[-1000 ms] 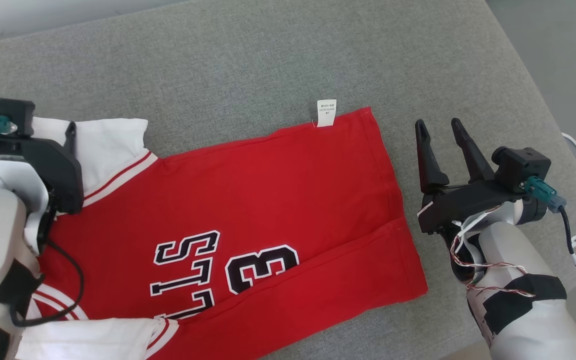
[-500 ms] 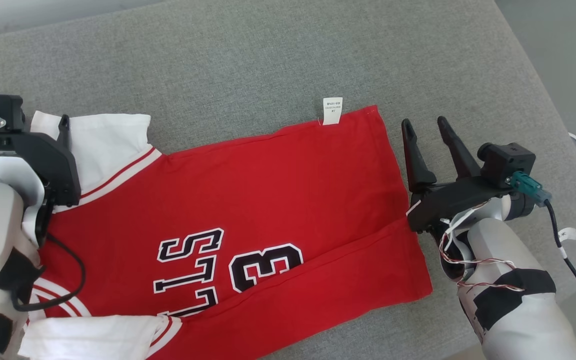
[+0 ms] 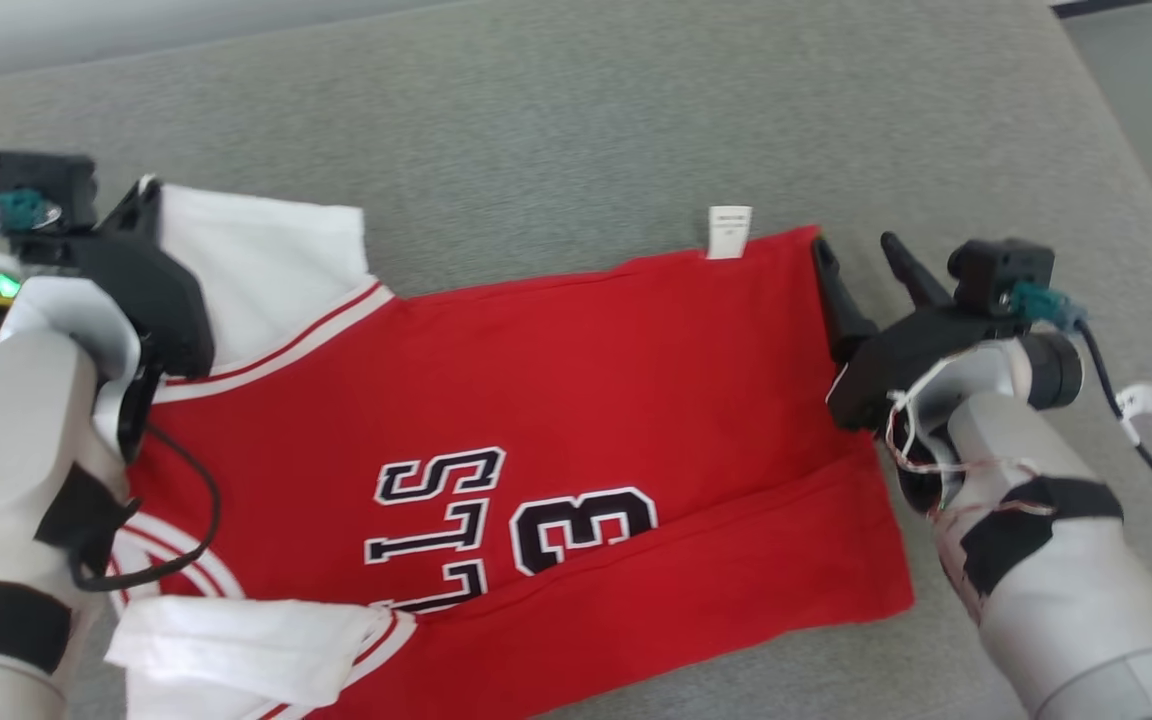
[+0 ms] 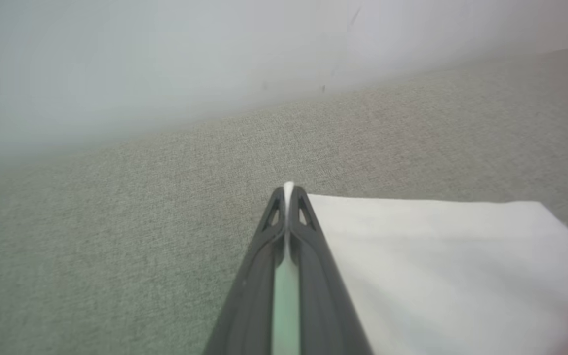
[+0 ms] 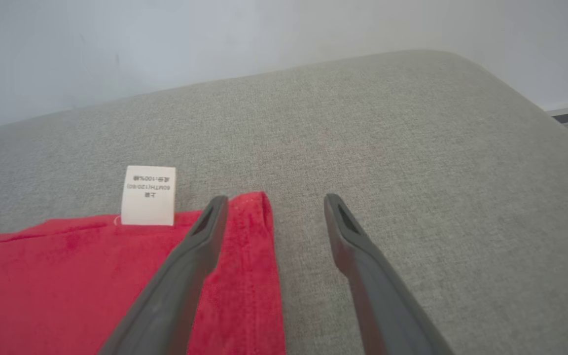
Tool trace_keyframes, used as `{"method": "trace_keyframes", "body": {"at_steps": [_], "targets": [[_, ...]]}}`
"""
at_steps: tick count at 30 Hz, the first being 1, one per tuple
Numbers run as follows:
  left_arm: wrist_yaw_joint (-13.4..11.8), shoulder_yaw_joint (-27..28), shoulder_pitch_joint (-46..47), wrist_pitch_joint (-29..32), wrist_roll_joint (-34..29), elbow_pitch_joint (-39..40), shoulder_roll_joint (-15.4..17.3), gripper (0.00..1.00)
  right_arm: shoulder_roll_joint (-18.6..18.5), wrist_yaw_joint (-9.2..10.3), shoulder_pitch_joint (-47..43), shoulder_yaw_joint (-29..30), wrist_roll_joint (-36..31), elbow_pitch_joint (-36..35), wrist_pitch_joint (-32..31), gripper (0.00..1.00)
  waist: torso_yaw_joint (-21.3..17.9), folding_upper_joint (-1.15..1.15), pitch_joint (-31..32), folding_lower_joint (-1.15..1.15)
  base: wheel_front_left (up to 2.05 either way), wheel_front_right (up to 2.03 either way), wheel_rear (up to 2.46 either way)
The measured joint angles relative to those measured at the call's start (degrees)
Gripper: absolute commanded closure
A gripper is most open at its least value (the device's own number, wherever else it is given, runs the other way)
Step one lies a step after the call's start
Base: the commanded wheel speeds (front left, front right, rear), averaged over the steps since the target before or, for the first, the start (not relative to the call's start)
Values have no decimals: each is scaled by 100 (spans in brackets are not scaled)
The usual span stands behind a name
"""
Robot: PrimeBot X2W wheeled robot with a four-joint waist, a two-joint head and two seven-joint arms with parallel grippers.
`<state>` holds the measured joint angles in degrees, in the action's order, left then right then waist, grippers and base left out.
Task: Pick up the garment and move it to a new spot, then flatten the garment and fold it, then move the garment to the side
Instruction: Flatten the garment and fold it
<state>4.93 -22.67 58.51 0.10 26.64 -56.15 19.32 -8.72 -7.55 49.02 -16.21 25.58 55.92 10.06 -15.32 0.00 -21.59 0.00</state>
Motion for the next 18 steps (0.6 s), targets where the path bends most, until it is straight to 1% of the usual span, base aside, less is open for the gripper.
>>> {"method": "trace_keyframes", "body": {"at_steps": [4,5,7,9,10,13,18], "targets": [[43,-100,79,-70,0,87,-157,100,-4,0,320,-65,40,437,-159,0,205,0,-42,0,0,0,0],[46,-122,98,-99,-1,103,-205,100,-5,0,378,-70,54,556,-196,7,254,0,-55,0,0,0,0],[47,-142,136,-107,-2,120,-248,100,-8,0,432,-78,64,672,-238,54,304,0,-69,0,0,0,0],[56,-170,179,-140,-5,161,-304,100,-18,0,529,-67,66,922,-301,76,395,0,-98,0,0,0,0],[56,-182,181,-154,-5,167,-319,100,-22,0,575,-78,64,1048,-336,100,436,0,-114,0,0,0,0],[63,-204,190,-209,-5,171,-324,100,-1,0,722,-58,88,1237,-264,100,531,0,-161,0,0,0,0],[52,-171,277,-416,21,219,-318,100,-20,0,965,-69,54,1386,80,100,592,0,-166,1,0,0,0]]}}
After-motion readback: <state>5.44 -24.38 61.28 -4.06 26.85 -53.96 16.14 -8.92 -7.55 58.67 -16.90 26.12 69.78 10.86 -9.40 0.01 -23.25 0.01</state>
